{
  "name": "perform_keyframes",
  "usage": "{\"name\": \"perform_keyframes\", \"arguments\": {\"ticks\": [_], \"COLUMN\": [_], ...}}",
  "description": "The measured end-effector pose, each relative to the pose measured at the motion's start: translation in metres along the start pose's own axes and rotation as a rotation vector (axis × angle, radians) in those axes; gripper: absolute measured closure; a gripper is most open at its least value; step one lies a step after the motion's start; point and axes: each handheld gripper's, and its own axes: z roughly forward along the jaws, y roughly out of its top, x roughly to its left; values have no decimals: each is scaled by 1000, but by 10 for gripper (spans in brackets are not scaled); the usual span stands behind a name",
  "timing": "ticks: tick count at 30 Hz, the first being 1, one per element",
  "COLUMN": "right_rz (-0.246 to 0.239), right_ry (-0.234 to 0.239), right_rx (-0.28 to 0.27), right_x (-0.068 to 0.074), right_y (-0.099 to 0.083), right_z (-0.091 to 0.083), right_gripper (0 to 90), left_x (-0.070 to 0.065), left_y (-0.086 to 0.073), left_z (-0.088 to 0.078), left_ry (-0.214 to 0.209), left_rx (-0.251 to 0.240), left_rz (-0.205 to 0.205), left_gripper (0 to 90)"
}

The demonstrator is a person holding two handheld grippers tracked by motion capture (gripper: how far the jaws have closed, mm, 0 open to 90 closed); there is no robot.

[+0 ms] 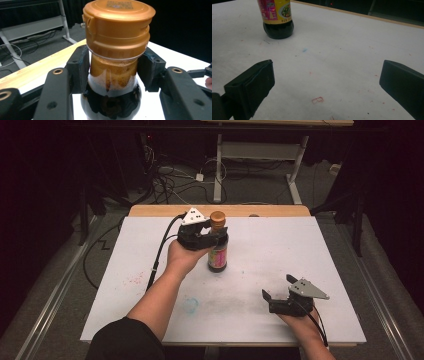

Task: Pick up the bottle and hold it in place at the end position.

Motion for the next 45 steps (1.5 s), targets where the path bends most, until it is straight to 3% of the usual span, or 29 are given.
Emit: {"name": "perform_keyframes", "arguments": {"ticks": [10,13,14,15,16,27,29,45], "right_rz": [24,42,40,40,37,20,11,-24], "right_ry": [28,46,57,57,77,135,146,182], "right_rx": [14,11,5,5,-2,-21,-45,-79], "right_x": [-4,-3,-2,-2,-1,7,10,22], "right_y": [3,9,14,14,19,45,55,105], "right_z": [2,2,2,2,4,16,18,36], "right_gripper": [33,109,185,185,244,506,600,892], "left_x": [1,1,1,1,1,4,4,6], "left_y": [-1,-1,-2,-2,-2,-4,-4,-7], "left_z": [0,0,0,0,0,-2,-2,-3], "left_ry": [-8,-9,-9,-9,-9,-32,-36,-51], "left_rx": [0,3,2,2,2,-17,-22,-50], "left_rz": [2,3,5,6,6,-3,-2,-9], "left_gripper": [479,482,482,482,482,484,485,485]}}
